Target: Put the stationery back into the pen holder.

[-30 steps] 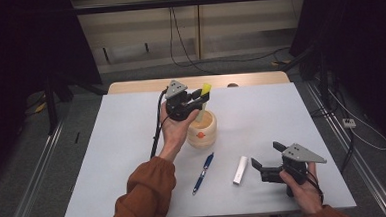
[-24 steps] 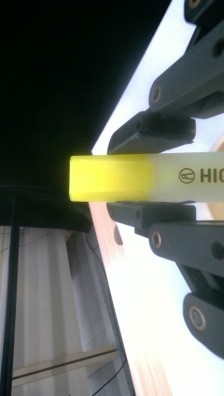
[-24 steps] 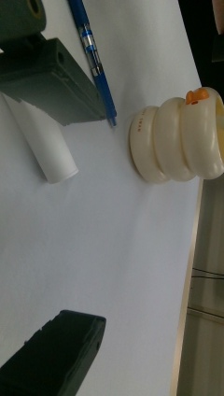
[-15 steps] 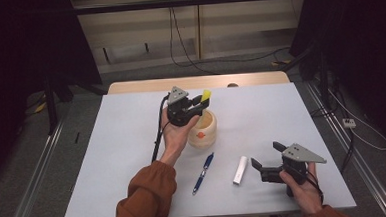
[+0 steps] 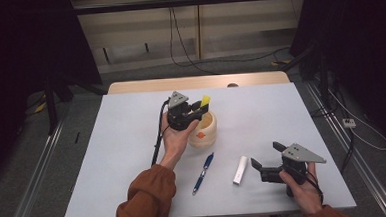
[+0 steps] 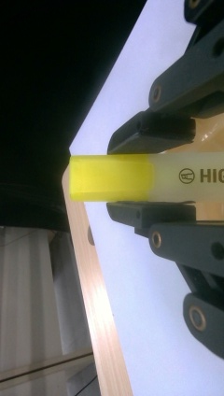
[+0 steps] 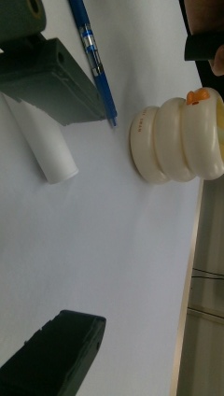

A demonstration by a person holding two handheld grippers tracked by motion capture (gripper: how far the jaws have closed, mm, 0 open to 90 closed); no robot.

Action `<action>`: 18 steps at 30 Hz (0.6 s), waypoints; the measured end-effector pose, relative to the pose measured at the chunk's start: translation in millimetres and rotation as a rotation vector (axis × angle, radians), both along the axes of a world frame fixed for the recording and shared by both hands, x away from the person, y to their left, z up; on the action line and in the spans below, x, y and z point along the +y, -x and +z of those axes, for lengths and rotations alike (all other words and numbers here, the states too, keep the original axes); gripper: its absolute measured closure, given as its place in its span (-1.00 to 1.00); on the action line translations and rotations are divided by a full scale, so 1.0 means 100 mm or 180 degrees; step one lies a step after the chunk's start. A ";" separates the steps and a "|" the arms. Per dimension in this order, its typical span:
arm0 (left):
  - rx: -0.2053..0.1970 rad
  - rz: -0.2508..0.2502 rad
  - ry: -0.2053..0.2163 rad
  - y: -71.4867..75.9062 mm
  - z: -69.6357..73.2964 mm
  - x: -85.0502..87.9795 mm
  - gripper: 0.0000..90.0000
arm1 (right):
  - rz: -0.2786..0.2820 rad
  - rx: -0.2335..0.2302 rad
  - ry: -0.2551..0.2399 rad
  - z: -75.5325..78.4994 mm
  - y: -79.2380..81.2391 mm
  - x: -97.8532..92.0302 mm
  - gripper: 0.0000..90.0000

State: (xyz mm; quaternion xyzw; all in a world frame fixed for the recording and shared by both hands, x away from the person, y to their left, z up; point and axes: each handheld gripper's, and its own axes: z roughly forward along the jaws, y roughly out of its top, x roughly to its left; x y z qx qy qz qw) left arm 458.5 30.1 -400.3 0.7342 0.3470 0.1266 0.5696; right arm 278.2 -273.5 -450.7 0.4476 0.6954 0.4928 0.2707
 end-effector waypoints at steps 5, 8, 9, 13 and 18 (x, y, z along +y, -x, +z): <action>0.0037 -0.0002 -0.0020 0.00 -0.02 -0.01 0.49 | 0.0004 -0.0001 -0.0004 0.00 0.00 0.00 -0.94; 0.0063 -0.0011 -0.0052 0.00 -0.04 0.00 0.49 | 0.0005 -0.0001 0.0002 0.00 0.00 0.00 -0.94; 0.0080 -0.0005 -0.0048 0.00 -0.05 -0.01 0.49 | 0.0005 0.0000 0.0003 0.00 0.00 0.00 -0.94; 0.0132 0.0002 -0.0073 -0.01 -0.07 0.01 0.49 | 0.0005 -0.0002 0.0004 0.00 0.00 0.00 -0.94; 0.0176 0.0020 -0.0104 -0.01 -0.07 0.02 0.41 | -0.0001 0.0000 -0.0005 0.00 0.00 0.00 -0.94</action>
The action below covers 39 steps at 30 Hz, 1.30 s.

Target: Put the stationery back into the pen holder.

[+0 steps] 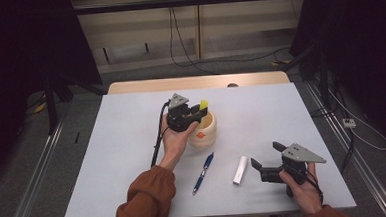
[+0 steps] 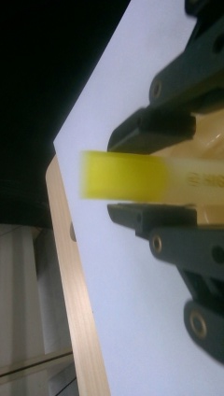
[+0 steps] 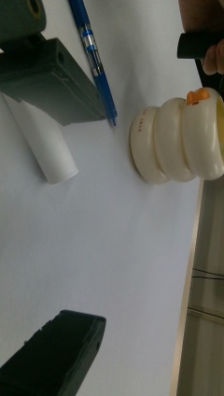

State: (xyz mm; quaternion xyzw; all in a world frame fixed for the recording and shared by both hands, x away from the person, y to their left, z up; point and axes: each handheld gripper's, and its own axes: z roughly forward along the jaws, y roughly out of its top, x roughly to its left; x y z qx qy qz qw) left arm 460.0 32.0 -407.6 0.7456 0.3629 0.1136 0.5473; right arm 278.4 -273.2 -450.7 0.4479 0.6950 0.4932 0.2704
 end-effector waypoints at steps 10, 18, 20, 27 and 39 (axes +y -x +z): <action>0.0026 0.0009 -0.0089 0.04 0.09 0.01 -0.26 | 0.0000 0.0000 -0.0003 0.00 0.00 0.00 -0.94; -0.0025 0.0092 -0.0148 0.04 0.17 0.14 -0.55 | 0.0006 -0.0008 0.0002 0.00 0.00 0.00 -0.94; -0.0025 0.0103 -0.0138 0.04 0.20 0.18 -0.61 | 0.0002 -0.0001 -0.0003 0.00 -0.01 0.01 -0.94; 0.0019 0.0077 -0.0255 0.08 0.26 0.28 -0.80 | 0.0008 0.0005 0.0001 0.00 -0.01 0.01 -0.94; 0.0036 -0.0008 -0.0589 0.30 0.34 0.45 -0.86 | 0.0008 0.0005 0.0008 0.00 -0.01 0.01 -0.94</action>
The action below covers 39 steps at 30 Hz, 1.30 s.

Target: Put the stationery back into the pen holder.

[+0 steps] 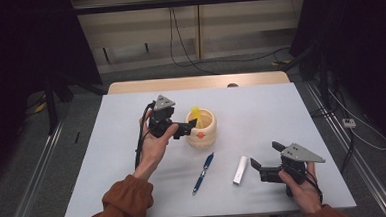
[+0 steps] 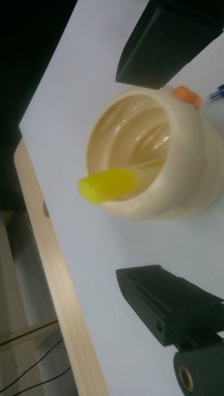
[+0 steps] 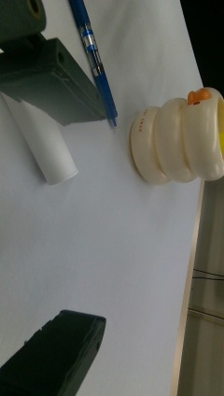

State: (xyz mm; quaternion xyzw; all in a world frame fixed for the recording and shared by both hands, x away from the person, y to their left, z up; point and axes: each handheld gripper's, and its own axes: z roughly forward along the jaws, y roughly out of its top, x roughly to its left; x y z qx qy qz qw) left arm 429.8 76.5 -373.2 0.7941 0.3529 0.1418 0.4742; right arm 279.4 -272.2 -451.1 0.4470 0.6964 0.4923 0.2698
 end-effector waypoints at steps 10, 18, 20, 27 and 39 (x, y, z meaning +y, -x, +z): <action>0.0114 0.0051 -0.0066 0.18 -0.10 0.23 -0.85 | -0.0002 0.0003 0.0009 0.00 0.00 0.00 -0.94; 0.0093 0.0118 -0.0123 0.32 -0.18 0.36 -0.82 | 0.0002 0.0004 0.0008 0.00 0.00 0.00 -0.94; 0.0091 0.0108 -0.0121 0.37 -0.18 0.37 -0.82 | -0.0006 0.0012 0.0003 0.00 0.00 0.01 -0.94; 0.0160 0.0073 -0.0168 0.51 -0.26 0.41 -0.82 | -0.0004 0.0009 0.0009 0.00 0.00 0.01 -0.94; 0.0299 0.0080 -0.0327 0.69 -0.40 0.39 -0.81 | 0.0010 0.0000 0.0003 0.00 0.01 0.00 -0.94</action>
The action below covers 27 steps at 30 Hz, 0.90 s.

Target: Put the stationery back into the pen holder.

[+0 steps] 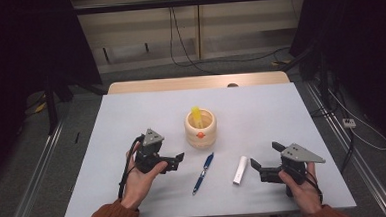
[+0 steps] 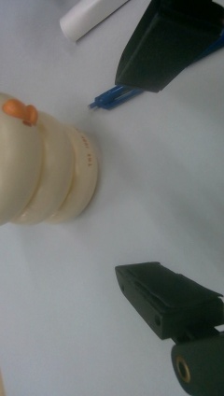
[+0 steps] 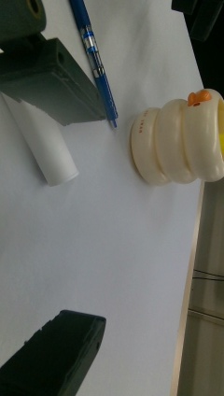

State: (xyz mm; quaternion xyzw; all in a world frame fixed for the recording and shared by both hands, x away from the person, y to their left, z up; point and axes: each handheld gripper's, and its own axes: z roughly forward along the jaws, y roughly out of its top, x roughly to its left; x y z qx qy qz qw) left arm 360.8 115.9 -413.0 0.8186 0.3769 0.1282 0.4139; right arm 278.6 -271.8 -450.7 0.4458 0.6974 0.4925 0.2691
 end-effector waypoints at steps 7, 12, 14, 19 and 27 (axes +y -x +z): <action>0.0205 0.0034 0.0004 0.11 -0.11 -0.07 -0.81 | 0.0014 -0.0002 0.0009 0.00 0.00 0.01 -0.94; 0.0429 0.0066 0.0003 0.15 -0.14 -0.13 -0.78 | 0.0022 -0.0002 0.0006 0.00 0.00 0.00 -0.94; 0.0507 0.0051 -0.0007 0.18 -0.15 -0.18 -0.76 | 0.0020 -0.0002 0.0007 0.00 0.00 0.00 -0.94; 0.0636 -0.0037 -0.0046 0.24 -0.18 -0.31 -0.67 | 0.0023 0.0000 0.0006 0.00 0.00 0.01 -0.94; 0.0732 -0.0148 -0.0114 0.33 -0.20 -0.56 -0.40 | 0.0018 0.0004 0.0009 0.00 0.00 0.01 -0.94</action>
